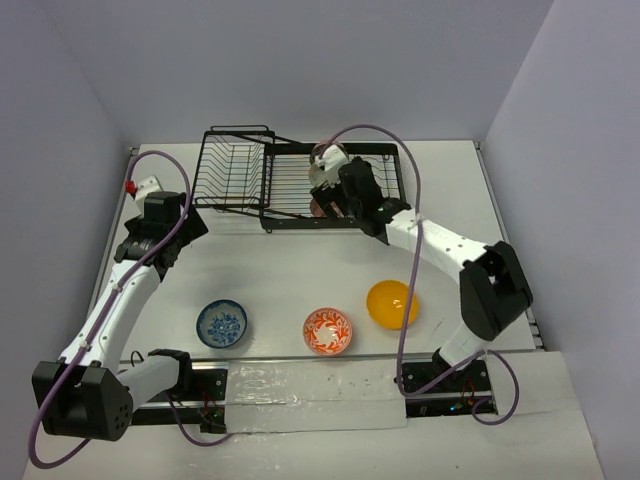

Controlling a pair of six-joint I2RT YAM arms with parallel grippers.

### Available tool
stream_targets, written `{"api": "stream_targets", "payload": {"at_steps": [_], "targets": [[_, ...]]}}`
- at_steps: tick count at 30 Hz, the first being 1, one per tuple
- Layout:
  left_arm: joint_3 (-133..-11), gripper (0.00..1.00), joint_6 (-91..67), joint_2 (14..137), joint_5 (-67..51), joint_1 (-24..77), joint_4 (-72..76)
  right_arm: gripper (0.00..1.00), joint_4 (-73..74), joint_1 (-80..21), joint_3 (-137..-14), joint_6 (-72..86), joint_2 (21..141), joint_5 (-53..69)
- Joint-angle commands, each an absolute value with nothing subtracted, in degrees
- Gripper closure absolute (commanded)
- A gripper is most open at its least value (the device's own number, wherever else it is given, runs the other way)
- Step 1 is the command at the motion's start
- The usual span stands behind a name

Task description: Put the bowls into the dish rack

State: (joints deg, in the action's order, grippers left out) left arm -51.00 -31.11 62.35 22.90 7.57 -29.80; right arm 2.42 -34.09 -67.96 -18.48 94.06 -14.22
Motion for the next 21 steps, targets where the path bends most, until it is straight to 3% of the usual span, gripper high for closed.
{"api": "stream_targets", "payload": {"at_steps": [1,9,13,21], "targets": [[-51.15,0.01,-31.38,61.52,23.82,7.21,-28.48,0.0,10.01,-34.8,-71.63,-7.14,86.23,-10.82],[-51.15,0.01,-31.82,63.54,24.52,7.21,-28.83,0.0,25.47,-45.43,-76.1,5.26,76.99,-6.51],[-51.07,0.01,-31.82,65.03,24.79,7.12,-28.92,0.0,33.3,-50.08,-79.1,10.36,76.64,4.72],[-51.5,0.01,-32.78,66.97,26.98,6.94,-30.06,0.01,32.17,-55.54,-76.73,18.63,81.11,18.89]]}}
